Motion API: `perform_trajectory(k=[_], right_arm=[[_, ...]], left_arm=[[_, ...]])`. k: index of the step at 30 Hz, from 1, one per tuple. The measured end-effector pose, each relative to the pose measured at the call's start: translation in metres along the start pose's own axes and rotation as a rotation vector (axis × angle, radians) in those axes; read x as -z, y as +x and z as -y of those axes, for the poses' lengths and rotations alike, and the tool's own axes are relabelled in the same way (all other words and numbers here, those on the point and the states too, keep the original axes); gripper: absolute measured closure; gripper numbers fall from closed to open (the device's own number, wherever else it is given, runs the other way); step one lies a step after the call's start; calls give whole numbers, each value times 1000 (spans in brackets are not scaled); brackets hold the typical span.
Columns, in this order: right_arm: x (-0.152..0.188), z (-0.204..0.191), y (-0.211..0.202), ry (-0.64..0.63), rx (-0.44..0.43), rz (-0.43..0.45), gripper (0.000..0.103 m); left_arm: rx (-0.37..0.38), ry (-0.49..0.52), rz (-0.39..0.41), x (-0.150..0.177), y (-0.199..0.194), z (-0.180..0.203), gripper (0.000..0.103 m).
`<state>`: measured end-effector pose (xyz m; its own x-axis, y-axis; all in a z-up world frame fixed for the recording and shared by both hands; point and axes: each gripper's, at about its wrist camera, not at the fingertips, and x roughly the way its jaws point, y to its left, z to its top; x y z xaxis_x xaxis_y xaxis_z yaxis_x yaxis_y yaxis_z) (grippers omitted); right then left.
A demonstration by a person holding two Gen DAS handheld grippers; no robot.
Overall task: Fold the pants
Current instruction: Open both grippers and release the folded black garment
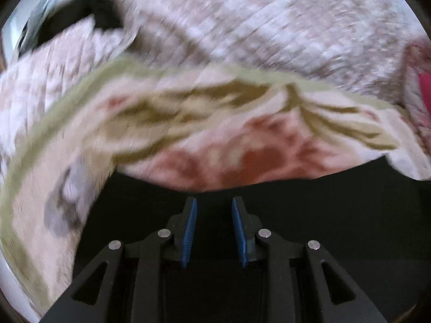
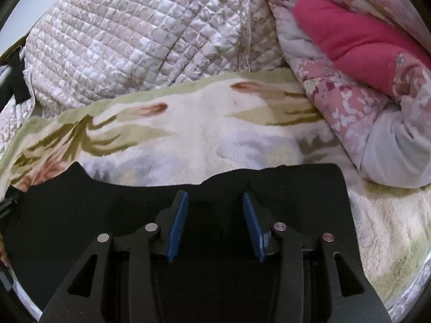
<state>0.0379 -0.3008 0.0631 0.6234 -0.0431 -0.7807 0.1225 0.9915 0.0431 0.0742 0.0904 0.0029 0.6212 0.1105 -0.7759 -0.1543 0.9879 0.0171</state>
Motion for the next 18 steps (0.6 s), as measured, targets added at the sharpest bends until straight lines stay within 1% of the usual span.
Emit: perform_trajectory(k=[1, 2, 4, 7, 10, 12, 14, 16, 17, 18], right_arm=[[1, -1, 0, -1, 6, 8, 60], [1, -2, -1, 1, 8, 13, 60], [1, -1, -3, 7, 8, 25, 60], [0, 1, -8, 30, -7, 51, 60], [0, 1, -16, 28, -2, 93, 60], [-1, 0, -22, 20, 32, 124, 60], [-3, 3, -27, 33, 35, 150, 60], [-5, 7, -22, 39, 46, 127, 59], [-4, 8, -12, 35, 82, 76, 59], [-2, 10, -2, 39, 100, 30, 59]], left_arm=[[19, -30, 5, 0, 0, -5, 73], [17, -42, 8, -1, -1, -8, 73], [-24, -45, 16, -1, -1, -11, 73], [-15, -78, 6, -1, 1, -16, 73], [-30, -67, 10, 0, 1, -13, 73], [-36, -64, 11, 0, 1, -12, 73], [-35, -64, 12, 0, 1, -12, 73], [-36, -66, 13, 0, 0, -12, 73], [-38, -65, 13, 0, 0, -12, 73], [-38, -64, 13, 0, 0, -12, 73]])
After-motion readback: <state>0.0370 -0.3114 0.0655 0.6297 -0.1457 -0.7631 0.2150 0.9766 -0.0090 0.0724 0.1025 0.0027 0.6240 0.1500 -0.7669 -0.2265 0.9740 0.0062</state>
